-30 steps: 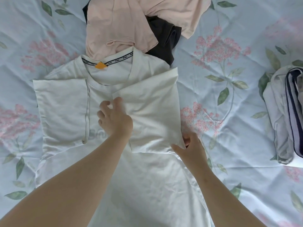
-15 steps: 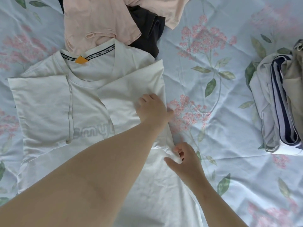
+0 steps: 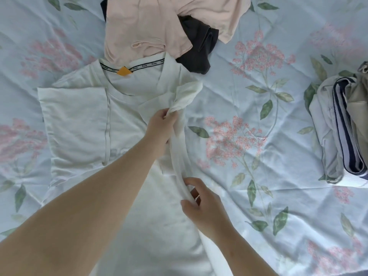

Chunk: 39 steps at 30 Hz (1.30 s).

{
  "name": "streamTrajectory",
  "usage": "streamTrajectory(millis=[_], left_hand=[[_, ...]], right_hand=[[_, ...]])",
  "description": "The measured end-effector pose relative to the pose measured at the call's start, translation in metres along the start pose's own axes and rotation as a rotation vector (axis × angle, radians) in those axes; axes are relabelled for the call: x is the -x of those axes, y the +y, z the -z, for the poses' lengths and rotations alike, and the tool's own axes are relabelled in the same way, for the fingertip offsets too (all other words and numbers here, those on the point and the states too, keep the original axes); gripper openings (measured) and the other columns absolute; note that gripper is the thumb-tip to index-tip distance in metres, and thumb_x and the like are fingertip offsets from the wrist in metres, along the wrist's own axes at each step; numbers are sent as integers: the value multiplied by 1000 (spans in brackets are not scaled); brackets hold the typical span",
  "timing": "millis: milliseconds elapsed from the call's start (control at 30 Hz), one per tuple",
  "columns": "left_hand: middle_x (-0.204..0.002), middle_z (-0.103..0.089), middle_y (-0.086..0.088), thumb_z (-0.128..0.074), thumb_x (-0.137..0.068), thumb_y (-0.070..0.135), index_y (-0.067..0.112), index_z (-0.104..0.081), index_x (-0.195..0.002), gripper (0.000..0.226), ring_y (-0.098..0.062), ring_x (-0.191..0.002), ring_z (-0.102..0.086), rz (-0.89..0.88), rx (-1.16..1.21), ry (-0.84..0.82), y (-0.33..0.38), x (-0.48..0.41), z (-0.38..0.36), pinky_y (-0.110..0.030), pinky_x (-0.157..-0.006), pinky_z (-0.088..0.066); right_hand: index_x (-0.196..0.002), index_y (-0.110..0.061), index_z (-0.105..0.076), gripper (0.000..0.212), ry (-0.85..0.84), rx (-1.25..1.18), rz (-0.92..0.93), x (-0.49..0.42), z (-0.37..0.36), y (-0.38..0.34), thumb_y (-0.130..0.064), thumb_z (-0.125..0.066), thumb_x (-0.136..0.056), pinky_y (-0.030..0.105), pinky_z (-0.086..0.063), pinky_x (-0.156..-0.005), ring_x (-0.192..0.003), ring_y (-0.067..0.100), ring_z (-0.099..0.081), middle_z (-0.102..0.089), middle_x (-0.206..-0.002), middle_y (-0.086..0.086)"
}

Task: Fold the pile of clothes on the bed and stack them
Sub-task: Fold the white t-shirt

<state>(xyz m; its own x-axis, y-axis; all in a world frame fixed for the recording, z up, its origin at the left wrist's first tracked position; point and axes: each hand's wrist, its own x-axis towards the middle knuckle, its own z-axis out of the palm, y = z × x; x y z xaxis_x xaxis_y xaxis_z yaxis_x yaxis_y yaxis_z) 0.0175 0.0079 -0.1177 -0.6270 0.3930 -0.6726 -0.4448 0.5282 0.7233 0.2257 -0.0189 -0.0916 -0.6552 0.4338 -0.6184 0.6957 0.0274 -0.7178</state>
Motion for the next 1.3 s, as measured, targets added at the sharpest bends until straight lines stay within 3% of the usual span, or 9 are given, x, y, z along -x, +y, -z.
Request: streamTrajectory(millis=[67, 233, 400, 667, 733, 900, 1067, 1233, 1300], left_hand=[[-99, -68, -2, -47, -97, 38, 24, -62, -106, 23, -21, -90, -65, 4, 124, 0, 2, 4, 30, -36, -76, -53], [-103, -70, 4, -41, -100, 38, 25, -60, -112, 26, -12, -88, -69, -25, 394, 50, 7, 5, 118, -26, -65, -56], [-101, -70, 10, -37, -101, 38, 31, -58, -110, 24, -7, -87, -69, -57, 337, 76, 1, -10, 197, -24, -63, -55], [-106, -65, 7, -36, -100, 41, 35, -56, -104, 22, -15, -95, -65, -37, 28, 190, -23, -58, 285, -34, -81, -52], [-110, -61, 2, -35, -98, 42, 32, -52, -109, 22, -22, -100, -61, -4, -105, 215, -33, -61, 292, -40, -84, -49], [-87, -46, 8, -67, -82, 33, 15, -39, -113, 46, -6, -69, -48, -23, -91, 345, -48, -40, 269, -23, -52, -37], [-96, -45, 3, -77, -73, 30, 9, -38, -121, 65, -14, -75, -46, 55, -244, 290, -89, 12, 251, -24, -57, -37], [-108, -59, -7, -73, -76, 14, 12, -48, -119, 50, -25, -86, -63, 271, -129, 154, -131, 69, 243, -34, -58, -55], [-115, -58, -7, -60, -81, 1, 19, -53, -116, 39, -30, -93, -63, 288, 10, 121, -144, 88, 245, -36, -55, -56]], right_hand=[[-103, -54, -42, 45, -35, -7, 20, 0, -22, -15, -21, -59, -79, 15, -42, -60, -64, 1, -50, -53, -72, -20], [-108, -50, -43, 43, -97, 17, 69, -3, -81, -48, -22, -57, -78, 19, -44, -64, -65, 1, -48, -50, -76, -21], [-113, -49, -38, 48, -136, 38, 122, -18, -142, -77, -19, -55, -80, 8, -39, -59, -67, -5, -47, -49, -76, -25], [-119, -47, -36, 52, -175, 108, 95, -39, -227, -106, -17, -50, -80, 23, -41, -66, -78, 6, -47, -48, -89, -14], [-121, -45, -33, 51, -194, 219, 43, -34, -230, -101, -20, -50, -80, 27, -41, -69, -87, 10, -50, -49, -94, -14], [-95, -31, -42, 20, -207, 448, -84, -10, -207, -72, -31, -55, -80, 26, -38, -61, -86, 9, -49, -48, -87, -17], [-78, -26, -36, 20, -258, 674, -168, 19, -185, -56, -39, -48, -87, 28, -36, -62, -80, 16, -51, -44, -77, -11], [-105, -18, -53, 25, -347, 780, -269, 46, -186, -62, -33, -36, -95, 30, -40, -70, -98, 25, -58, -57, -99, 1], [-115, -16, -52, 29, -424, 643, -304, 63, -200, -69, -27, -36, -94, 29, -44, -70, -97, 25, -58, -57, -103, 4]])
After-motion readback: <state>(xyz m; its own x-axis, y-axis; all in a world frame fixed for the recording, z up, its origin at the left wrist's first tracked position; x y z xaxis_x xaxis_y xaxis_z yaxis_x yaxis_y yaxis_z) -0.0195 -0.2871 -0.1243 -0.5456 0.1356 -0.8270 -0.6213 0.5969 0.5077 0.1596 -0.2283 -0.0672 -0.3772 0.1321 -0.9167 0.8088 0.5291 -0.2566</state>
